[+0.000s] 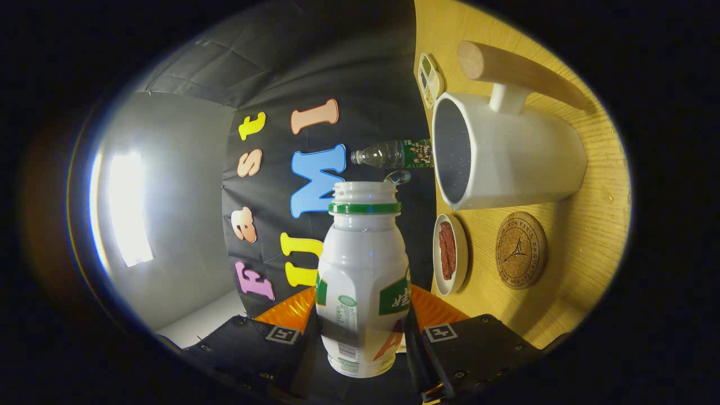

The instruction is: Take the bottle from table, then pour the juice into the cup, finally place the bottle on the coaster

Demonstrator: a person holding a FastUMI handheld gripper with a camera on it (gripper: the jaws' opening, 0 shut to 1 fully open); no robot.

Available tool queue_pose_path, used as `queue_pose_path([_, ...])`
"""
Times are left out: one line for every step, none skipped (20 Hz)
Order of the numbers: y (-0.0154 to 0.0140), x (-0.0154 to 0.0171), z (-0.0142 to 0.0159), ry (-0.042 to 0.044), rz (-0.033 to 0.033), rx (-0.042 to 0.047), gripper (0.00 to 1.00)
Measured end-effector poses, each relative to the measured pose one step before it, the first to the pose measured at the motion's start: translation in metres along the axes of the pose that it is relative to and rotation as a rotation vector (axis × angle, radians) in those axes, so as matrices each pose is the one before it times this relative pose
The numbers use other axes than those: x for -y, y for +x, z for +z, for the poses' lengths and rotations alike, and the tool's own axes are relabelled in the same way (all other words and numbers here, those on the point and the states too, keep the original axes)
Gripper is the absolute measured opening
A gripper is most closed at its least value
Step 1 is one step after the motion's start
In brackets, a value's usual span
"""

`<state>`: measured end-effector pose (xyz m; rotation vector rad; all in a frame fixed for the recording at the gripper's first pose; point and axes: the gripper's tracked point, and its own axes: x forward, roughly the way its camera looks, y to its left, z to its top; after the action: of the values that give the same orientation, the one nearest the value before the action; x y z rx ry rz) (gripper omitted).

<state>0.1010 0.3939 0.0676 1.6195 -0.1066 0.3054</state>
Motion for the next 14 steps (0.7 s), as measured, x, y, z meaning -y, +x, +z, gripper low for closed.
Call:
queue_pose_path([-0.00064,-0.00122,-0.00033,0.00766,0.00406,0.00069,0.66])
queue_pose_path([-0.00139,0.00015,-0.00036,0.00419,0.00188,-0.00019,0.66])
queue_pose_path([0.00069,0.00094,-0.00135,-0.00049,-0.00275,-0.00282,0.66])
queue_pose_path([0.00085,0.00113,-0.00009,0.00003,-0.00221,-0.00098,0.66])
queue_pose_path([0.00041,-0.00062,-0.00038,0.00285,0.0023,-0.00034,0.66])
queue_pose_path([0.00044,-0.00054,0.00059,0.00234,0.00235,0.00073,0.66])
queue_pose_path([0.00042,-0.00046,-0.00046,0.00093,0.00145,0.0002,0.66])
queue_pose_path([0.00021,-0.00002,0.0,-0.00016,-0.00023,0.00034,0.66])
queue_pose_path([-0.00121,-0.00038,-0.00032,0.00112,0.00085,0.00026,0.66])
queue_pose_path([-0.00025,-0.00045,0.00049,0.00411,0.00226,0.00205,0.66])
queue_pose_path([0.00074,0.00011,-0.00064,0.00766,0.00231,0.00148,0.66])
queue_pose_path([-0.00074,0.00011,0.00014,0.00768,0.00164,0.00139,0.66])
queue_pose_path([-0.00067,-0.00038,-0.0013,0.00621,0.00083,0.0012,0.66])
queue_pose_path([0.00042,0.00013,-0.00032,0.00515,0.00276,0.00091,0.66])
